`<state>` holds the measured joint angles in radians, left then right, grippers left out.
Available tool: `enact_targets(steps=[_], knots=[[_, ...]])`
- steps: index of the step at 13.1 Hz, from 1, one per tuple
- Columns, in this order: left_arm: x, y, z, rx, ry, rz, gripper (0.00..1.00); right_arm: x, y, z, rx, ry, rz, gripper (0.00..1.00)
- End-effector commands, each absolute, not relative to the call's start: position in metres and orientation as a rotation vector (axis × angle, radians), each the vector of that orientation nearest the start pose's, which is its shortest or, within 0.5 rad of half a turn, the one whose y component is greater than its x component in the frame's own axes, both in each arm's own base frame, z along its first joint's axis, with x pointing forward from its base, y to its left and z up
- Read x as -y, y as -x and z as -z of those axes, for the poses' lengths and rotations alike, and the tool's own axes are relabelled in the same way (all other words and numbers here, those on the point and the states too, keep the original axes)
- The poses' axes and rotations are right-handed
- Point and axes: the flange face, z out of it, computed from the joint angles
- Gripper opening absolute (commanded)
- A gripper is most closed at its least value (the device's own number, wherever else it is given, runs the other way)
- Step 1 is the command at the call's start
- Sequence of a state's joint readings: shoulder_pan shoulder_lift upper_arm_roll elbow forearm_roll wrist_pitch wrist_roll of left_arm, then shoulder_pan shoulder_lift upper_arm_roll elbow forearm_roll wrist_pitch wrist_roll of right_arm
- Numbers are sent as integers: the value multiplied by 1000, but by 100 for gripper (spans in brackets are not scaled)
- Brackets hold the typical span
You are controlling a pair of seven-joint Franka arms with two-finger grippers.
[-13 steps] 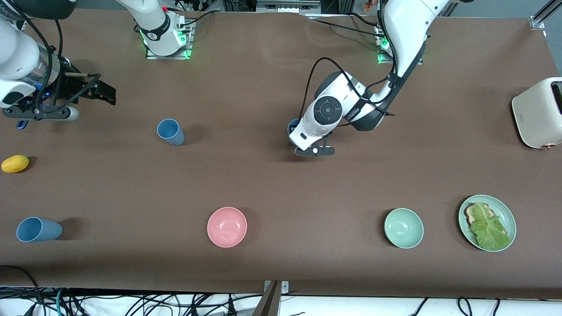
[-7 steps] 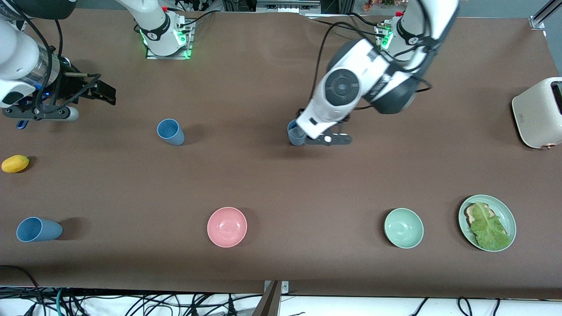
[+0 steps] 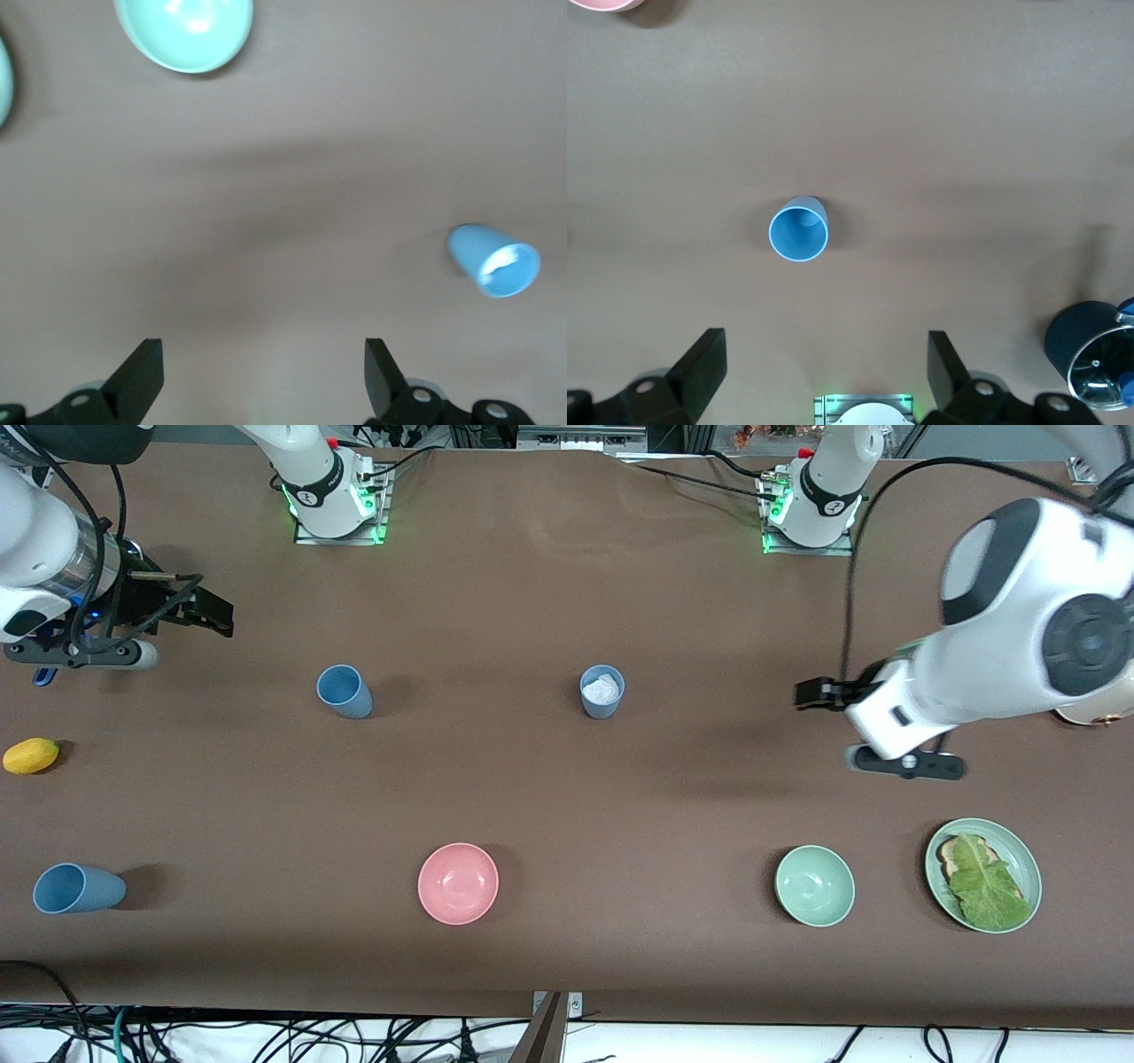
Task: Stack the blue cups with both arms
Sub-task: 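Set the cup down, open the left gripper and withdraw it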
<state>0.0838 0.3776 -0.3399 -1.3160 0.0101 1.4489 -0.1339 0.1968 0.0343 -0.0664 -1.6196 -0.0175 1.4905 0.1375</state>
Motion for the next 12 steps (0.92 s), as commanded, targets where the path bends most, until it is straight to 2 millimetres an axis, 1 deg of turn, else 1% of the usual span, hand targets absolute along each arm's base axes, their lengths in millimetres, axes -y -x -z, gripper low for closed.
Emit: enact_targets(steps=[1,2,4,5,6,7,8,9,10,11,12], knots=[[104,-616,-549,-280,3139,-329,100,-69,-548,-581,43,3148,-272,100],[93,-611,-563,-257,3135,-277,100,-68,-547,-580,103,3143,-274,100],[78,-598,-576,-198,3109,-239,100,-50,-550,-579,165,3131,-274,100],[77,-590,-578,-174,3096,-192,100,-47,-551,-579,229,3123,-269,100],[64,-586,-578,-125,3098,-127,100,-42,-552,-579,280,3117,-262,100],[60,-579,-576,-105,3102,-42,100,-41,-552,-579,287,3114,-259,100],[58,-566,-579,-96,3103,44,100,-41,-552,-580,285,3115,-254,100],[57,-559,-574,-90,3104,36,100,-41,-553,-579,272,3106,-256,100],[52,-559,-573,-70,3106,9,100,-34,-555,-578,242,3090,-248,100],[50,-558,-572,-57,3112,-56,100,-30,-556,-580,221,3068,-228,100],[46,-557,-572,-19,3178,-128,100,-30,-560,-579,215,3067,-209,100]])
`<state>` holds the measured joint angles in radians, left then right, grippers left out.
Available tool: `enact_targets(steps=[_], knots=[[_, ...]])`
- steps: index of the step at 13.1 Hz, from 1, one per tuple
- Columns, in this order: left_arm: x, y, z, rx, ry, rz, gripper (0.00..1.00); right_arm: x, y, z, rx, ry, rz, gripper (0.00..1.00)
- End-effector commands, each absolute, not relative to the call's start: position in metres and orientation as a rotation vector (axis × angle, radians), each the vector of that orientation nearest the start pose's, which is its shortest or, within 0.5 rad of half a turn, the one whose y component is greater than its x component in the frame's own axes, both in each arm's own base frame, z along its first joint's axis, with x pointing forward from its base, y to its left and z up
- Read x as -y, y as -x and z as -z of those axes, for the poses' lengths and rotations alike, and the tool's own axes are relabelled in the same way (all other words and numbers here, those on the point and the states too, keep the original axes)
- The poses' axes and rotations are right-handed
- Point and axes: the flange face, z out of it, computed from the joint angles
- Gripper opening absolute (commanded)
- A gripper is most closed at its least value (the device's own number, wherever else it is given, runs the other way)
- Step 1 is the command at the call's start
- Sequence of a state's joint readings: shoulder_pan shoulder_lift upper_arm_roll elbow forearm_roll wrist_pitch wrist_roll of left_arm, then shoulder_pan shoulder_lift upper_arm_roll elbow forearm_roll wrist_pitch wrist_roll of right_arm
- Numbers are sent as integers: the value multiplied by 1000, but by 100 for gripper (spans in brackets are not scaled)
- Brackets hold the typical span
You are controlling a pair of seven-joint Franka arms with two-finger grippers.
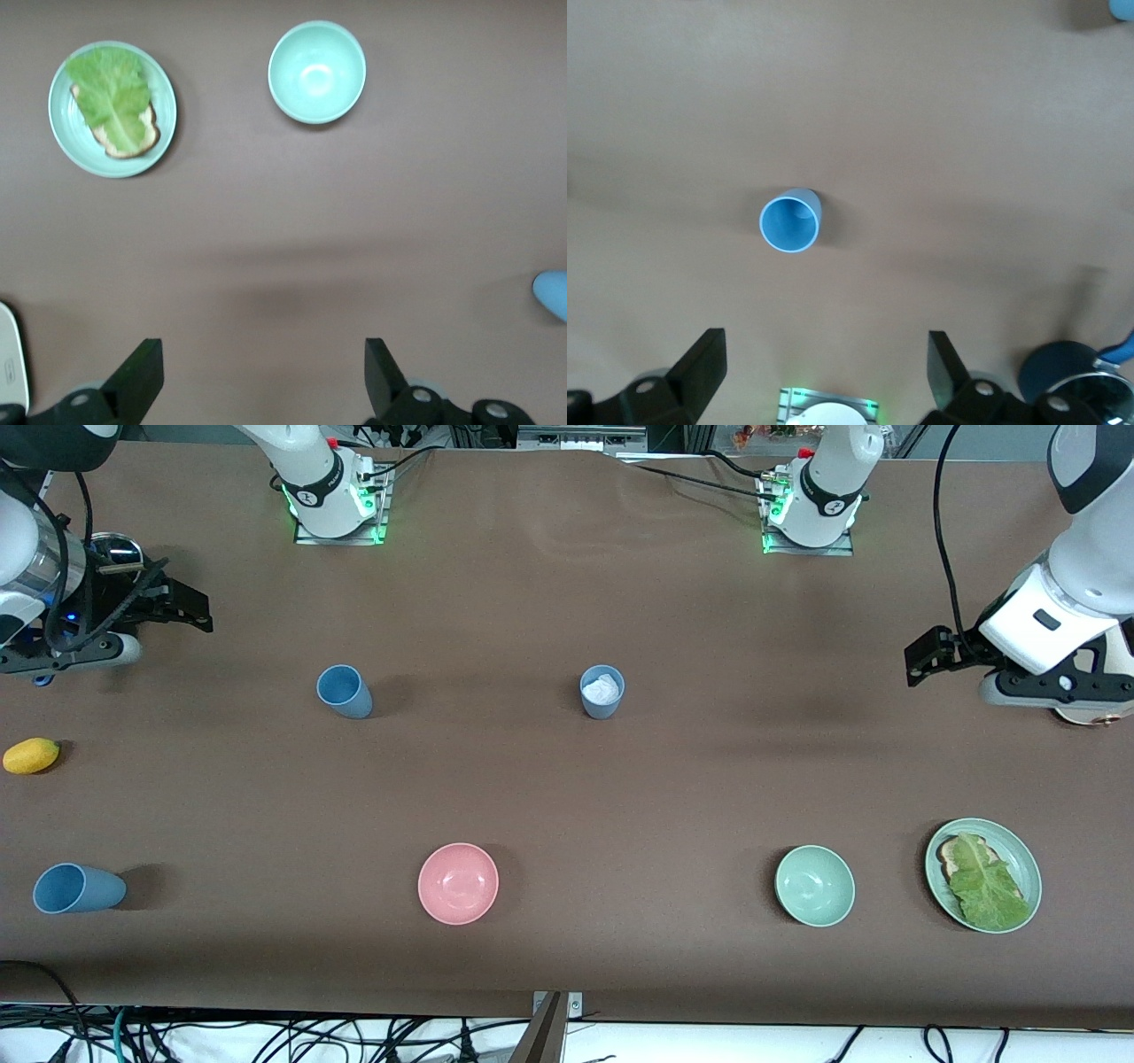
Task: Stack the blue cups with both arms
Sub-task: 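Set the cup down, open the left gripper and withdraw it, then reach the right gripper toward the other upright blue cup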
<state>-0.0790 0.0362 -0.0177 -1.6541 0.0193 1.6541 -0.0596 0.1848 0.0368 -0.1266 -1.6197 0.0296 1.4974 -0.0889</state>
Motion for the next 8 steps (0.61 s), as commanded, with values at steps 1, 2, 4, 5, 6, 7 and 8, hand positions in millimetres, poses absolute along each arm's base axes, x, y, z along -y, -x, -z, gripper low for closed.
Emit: enact_targets(steps=[1,2,4,5,6,7,8], knots=[[42,-556,-572,-4,3253,-154,100,-31,-561,-579,228,3082,-199,100],[43,-556,-573,-10,3247,-151,100,-34,-566,-569,237,3087,-225,100],[47,-556,-575,-45,3167,-129,100,-26,-570,-557,284,3066,-250,100],[46,-555,-577,-53,3164,-126,100,-24,-571,-555,325,3071,-253,100],[44,-555,-577,-54,3151,-127,100,-25,-571,-552,332,3069,-264,100],[48,-554,-577,-64,3151,-127,100,-25,-569,-548,329,3068,-277,100],[49,-554,-577,-66,3151,-127,100,-30,-569,-534,329,3065,-293,100]])
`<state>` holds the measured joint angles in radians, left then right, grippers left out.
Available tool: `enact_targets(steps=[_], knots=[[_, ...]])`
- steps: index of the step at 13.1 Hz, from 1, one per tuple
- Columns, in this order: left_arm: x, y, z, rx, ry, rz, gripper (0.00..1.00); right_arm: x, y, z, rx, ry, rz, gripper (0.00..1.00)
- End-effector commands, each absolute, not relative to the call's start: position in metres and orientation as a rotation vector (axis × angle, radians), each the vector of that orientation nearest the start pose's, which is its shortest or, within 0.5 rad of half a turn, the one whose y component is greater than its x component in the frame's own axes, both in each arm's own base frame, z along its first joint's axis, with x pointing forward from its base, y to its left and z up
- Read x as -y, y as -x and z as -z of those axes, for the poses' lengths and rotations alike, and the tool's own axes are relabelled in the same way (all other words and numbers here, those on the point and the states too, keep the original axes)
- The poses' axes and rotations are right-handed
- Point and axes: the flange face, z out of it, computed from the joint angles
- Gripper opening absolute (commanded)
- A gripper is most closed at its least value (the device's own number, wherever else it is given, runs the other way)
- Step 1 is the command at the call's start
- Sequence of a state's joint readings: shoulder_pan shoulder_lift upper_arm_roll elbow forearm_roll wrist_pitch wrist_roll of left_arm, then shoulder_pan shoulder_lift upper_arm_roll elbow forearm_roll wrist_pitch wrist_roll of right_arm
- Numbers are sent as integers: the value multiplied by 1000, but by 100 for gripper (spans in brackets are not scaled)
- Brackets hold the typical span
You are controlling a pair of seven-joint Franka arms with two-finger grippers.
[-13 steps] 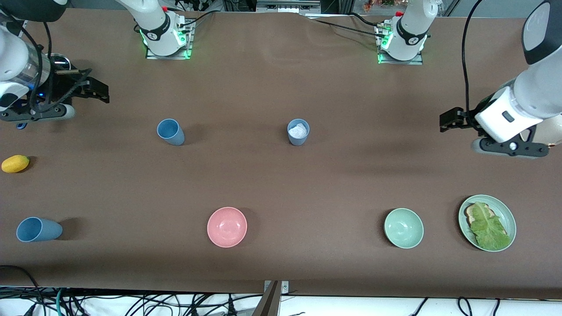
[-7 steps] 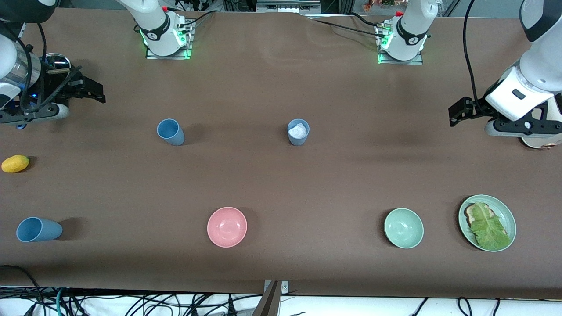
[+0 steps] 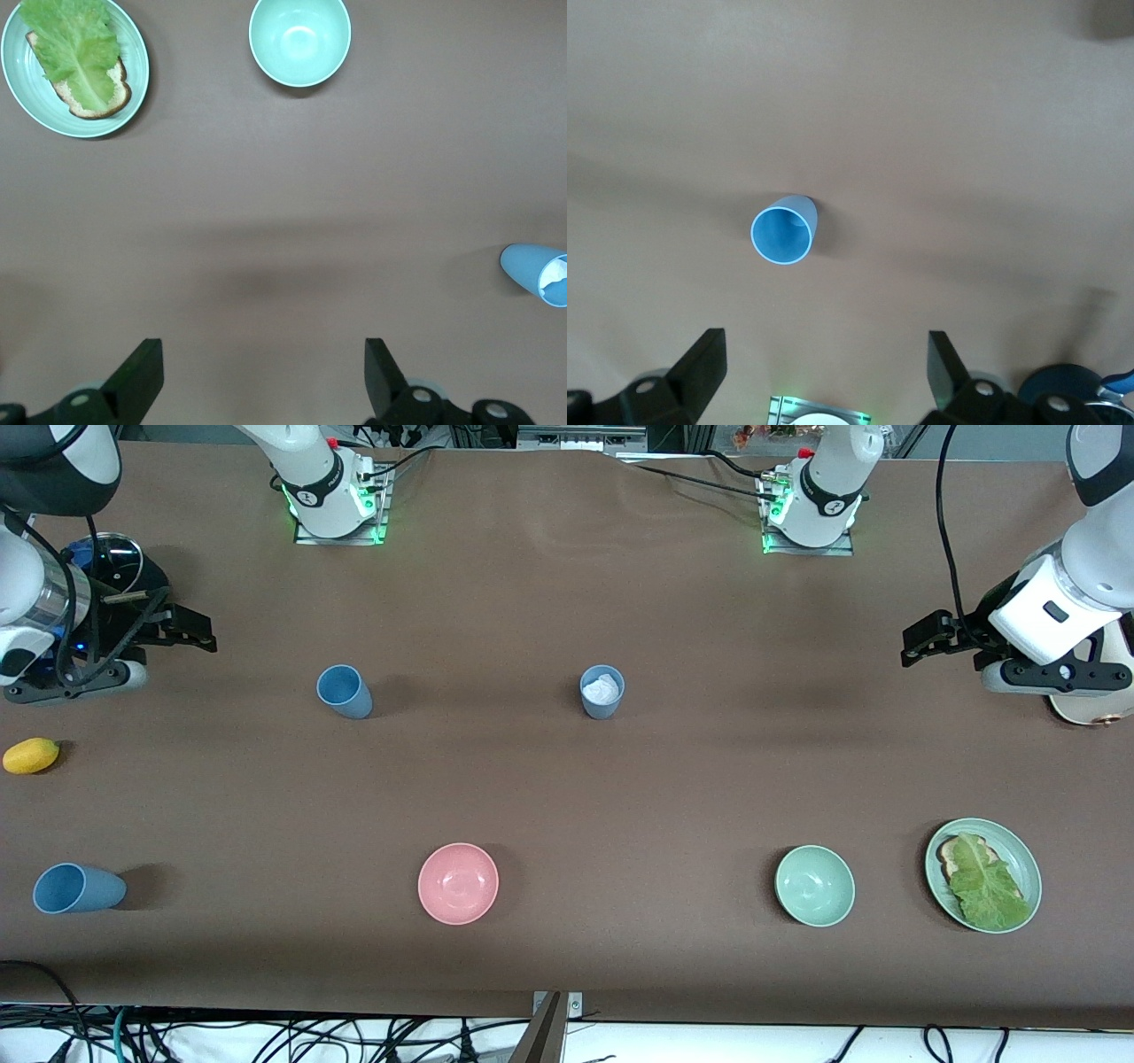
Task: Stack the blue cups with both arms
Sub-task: 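Reach the right gripper toward the other upright blue cup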
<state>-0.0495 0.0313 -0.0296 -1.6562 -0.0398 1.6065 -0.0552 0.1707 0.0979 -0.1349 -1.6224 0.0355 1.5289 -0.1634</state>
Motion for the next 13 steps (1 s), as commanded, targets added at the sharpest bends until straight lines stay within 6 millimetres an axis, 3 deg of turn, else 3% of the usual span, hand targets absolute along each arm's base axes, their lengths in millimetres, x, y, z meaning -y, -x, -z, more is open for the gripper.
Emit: enact_targets(steps=[1,10,13], knots=[[49,-554,-577,-66,3151,-127,100,-38,-565,-514,344,3061,-296,100],[47,-552,-577,-61,3149,-149,100,-43,-501,-330,344,3077,-188,100],[44,-553,-576,-54,3151,-149,100,-43,-490,-296,342,3082,-193,100]])
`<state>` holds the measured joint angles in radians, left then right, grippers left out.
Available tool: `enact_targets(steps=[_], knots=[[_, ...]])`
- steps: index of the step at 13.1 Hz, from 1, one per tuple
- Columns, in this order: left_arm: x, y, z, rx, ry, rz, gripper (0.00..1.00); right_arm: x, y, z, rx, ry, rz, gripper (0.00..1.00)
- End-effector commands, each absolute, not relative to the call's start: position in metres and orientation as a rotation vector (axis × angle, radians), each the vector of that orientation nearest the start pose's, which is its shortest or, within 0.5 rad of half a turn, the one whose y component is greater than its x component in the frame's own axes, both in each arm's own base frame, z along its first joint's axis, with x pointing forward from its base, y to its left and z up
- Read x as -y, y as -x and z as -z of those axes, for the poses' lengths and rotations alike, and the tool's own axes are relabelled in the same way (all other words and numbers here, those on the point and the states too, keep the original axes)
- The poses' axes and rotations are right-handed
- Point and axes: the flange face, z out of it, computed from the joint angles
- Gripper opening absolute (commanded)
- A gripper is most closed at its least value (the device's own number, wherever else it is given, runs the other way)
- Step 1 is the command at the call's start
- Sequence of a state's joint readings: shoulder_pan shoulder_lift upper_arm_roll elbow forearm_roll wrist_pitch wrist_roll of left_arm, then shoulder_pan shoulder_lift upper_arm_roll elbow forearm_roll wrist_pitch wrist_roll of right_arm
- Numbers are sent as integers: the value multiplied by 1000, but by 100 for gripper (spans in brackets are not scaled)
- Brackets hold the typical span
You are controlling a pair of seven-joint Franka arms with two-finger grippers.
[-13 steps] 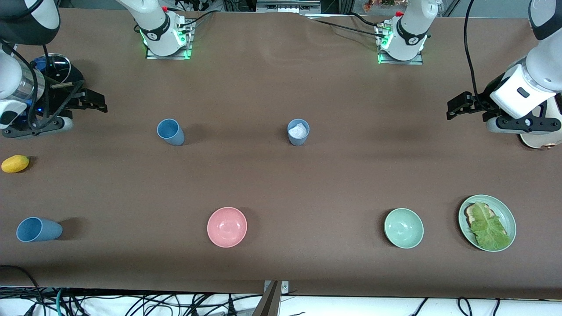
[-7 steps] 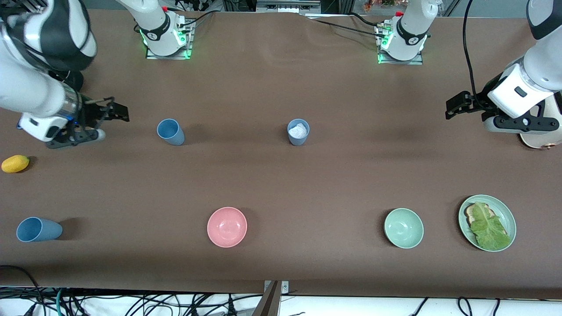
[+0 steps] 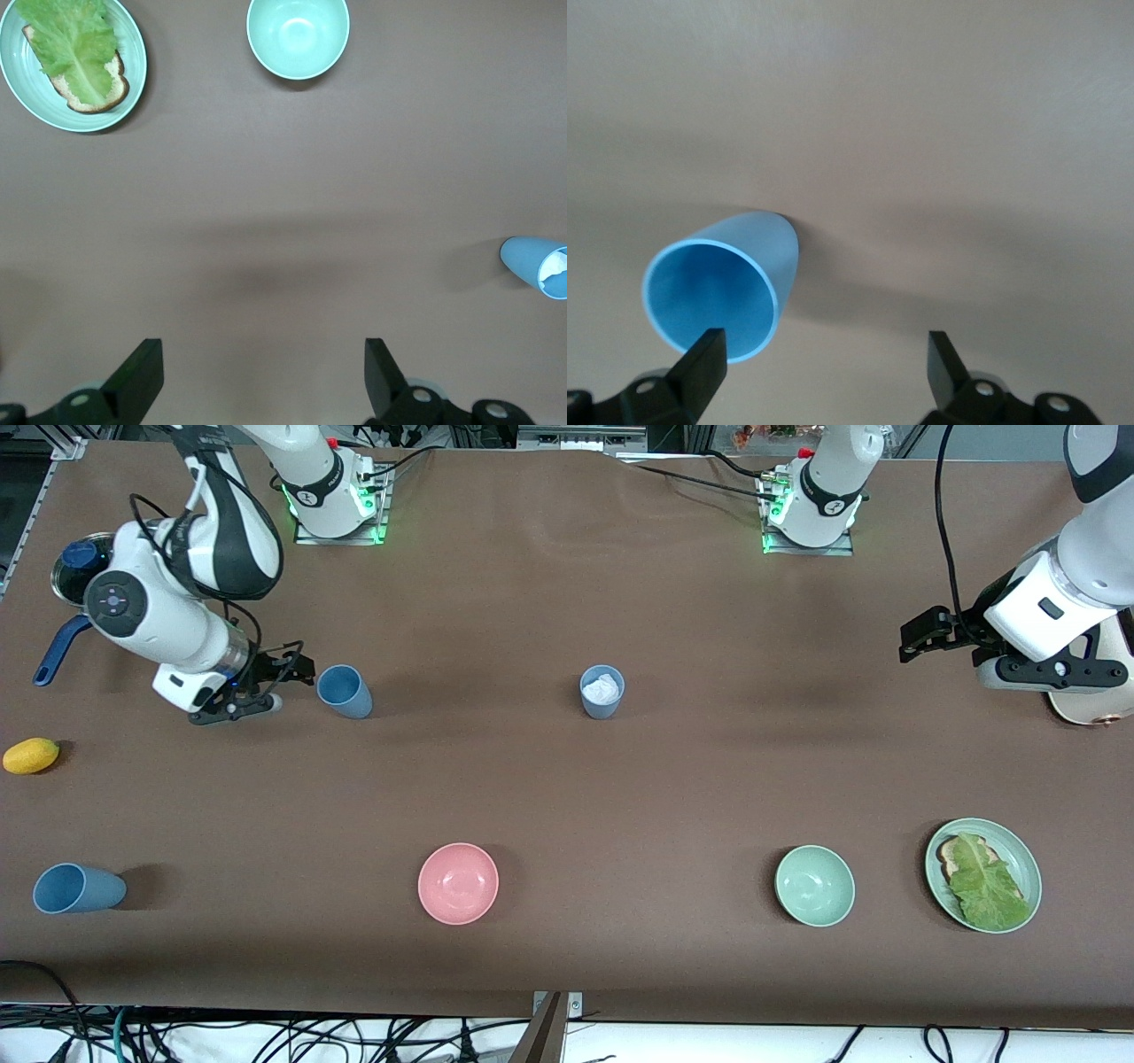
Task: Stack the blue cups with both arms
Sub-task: 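Reach the right gripper toward the other upright blue cup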
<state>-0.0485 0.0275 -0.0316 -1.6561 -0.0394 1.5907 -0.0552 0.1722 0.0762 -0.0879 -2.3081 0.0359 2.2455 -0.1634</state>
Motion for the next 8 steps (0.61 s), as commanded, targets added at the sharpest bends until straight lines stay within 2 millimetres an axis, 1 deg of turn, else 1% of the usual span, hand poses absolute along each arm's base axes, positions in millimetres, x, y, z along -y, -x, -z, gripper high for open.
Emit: enact_targets(steps=[1,3,4,8], knots=[[45,-552,-577,-57,3149,-149,100,-44,-487,-290,342,3082,-188,100],[43,-551,-578,-52,3151,-151,100,-43,-481,-276,342,3085,-184,100],[43,-552,-577,-49,3151,-154,100,-48,-481,-271,356,3085,-179,100],[40,-551,-575,-42,3150,-171,100,-56,-484,-262,371,3082,-160,99]])
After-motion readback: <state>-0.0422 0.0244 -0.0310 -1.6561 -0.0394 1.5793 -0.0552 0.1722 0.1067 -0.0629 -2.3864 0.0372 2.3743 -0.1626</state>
